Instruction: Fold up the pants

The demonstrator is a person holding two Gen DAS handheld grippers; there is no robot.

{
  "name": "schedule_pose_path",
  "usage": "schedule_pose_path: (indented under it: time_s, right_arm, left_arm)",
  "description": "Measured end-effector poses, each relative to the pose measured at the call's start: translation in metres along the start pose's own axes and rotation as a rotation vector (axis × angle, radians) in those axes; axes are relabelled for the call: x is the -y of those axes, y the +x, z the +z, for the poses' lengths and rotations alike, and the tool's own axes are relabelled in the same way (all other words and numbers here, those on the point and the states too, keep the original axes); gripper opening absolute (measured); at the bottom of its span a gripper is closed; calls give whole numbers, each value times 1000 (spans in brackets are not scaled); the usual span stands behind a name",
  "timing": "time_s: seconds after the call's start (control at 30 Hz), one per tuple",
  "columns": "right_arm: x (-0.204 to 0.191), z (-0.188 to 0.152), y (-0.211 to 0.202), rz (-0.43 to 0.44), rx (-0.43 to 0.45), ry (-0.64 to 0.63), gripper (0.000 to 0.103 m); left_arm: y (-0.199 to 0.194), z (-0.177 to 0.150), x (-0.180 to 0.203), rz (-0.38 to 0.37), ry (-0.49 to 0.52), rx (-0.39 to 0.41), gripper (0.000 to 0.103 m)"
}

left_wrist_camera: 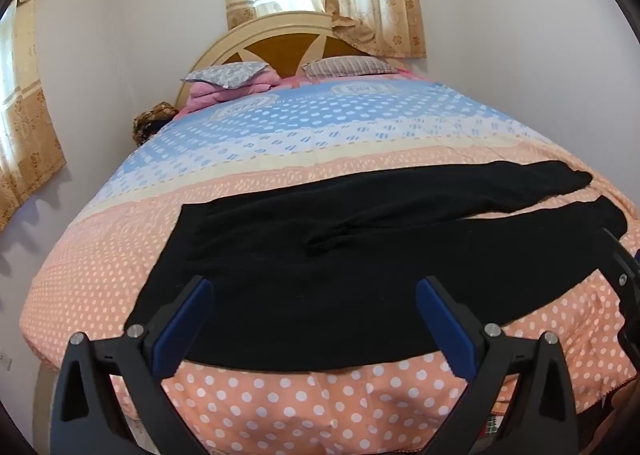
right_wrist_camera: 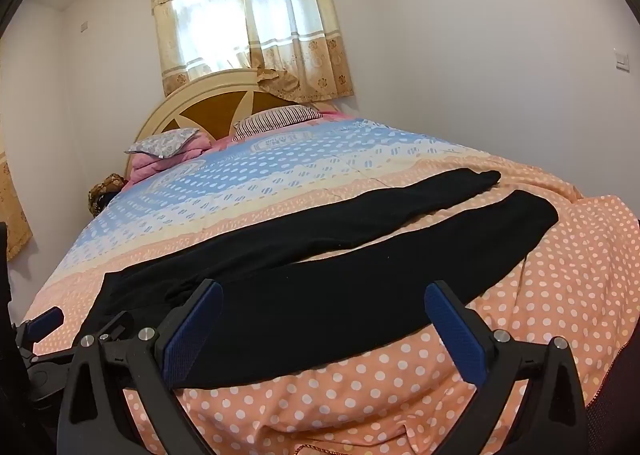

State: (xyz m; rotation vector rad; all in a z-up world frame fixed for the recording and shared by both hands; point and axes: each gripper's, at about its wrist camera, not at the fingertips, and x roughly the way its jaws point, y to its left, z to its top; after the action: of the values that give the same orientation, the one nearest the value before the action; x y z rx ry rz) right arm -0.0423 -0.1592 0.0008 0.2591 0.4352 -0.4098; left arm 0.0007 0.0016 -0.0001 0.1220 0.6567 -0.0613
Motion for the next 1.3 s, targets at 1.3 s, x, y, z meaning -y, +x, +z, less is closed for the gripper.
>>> schedule_pose_path:
  time_s: [1.3]
  right_arm:
    - [1,-3,-2,-11,-2,10,102]
  left_arm:
    - [0,-5,4,27,17,6,103]
